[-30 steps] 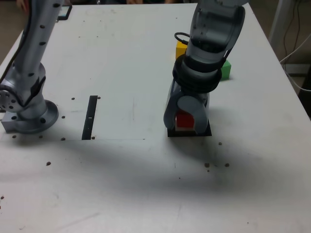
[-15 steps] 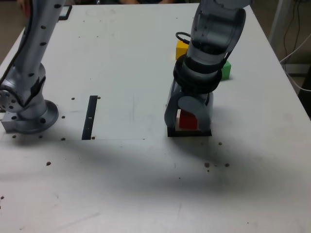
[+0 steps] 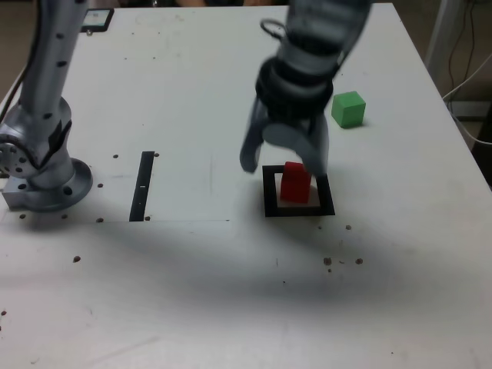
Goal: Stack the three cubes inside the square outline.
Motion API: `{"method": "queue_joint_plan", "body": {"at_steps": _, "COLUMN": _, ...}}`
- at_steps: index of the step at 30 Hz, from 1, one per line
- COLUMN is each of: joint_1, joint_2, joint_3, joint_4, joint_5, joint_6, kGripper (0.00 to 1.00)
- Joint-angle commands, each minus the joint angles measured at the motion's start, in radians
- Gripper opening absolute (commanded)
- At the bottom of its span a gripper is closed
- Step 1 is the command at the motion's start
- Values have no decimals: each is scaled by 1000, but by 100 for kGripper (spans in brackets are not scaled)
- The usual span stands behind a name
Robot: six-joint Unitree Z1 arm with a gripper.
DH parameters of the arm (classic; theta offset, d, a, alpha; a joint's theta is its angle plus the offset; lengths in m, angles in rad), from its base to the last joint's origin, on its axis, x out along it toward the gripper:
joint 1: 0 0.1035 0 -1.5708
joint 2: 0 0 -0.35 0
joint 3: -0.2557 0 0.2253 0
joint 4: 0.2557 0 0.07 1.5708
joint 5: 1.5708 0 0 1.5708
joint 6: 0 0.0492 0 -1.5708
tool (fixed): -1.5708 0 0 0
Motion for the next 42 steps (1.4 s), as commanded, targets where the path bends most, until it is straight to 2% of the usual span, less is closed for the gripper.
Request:
{"method": "queue_joint_plan", "body": {"at_steps": 1, "joint_1": 10, "joint_2": -44, "joint_3": -11, "joint_4": 9, "joint_5": 14, "joint_6": 19, "kGripper": 99}}
{"method": "queue_joint_plan", "body": {"at_steps": 6, "joint_1": 59, "joint_2": -99, "joint_3": -39, "joint_4": 36, "joint_5": 20, "joint_6": 109, "kGripper": 100}}
{"method": "queue_joint_plan", "body": {"at_steps": 11, "joint_1": 178, "joint_2": -108, "joint_3": -63, "joint_4": 60, "joint_5": 15, "joint_6": 240, "kGripper": 99}}
{"method": "queue_joint_plan", "body": {"at_steps": 18, "joint_1": 335, "joint_2": -97, "joint_3": -104, "joint_4": 58, "joint_5": 60, "joint_6": 392, "kGripper": 99}}
{"method": "queue_joint_plan", "body": {"at_steps": 25, "joint_1": 487, "joint_2": -55, "joint_3": -163, "joint_4": 73, "joint_5": 74, "joint_6": 529, "kGripper": 98}}
{"method": "queue_joint_plan", "body": {"at_steps": 34, "joint_1": 539, "joint_2": 63, "joint_3": -263, "joint_4": 85, "joint_5": 114, "joint_6": 586, "kGripper": 98}}
{"method": "queue_joint_plan", "body": {"at_steps": 42, "joint_1": 561, "joint_2": 144, "joint_3": -265, "joint_4": 54, "joint_5": 119, "joint_6": 590, "kGripper": 98}}
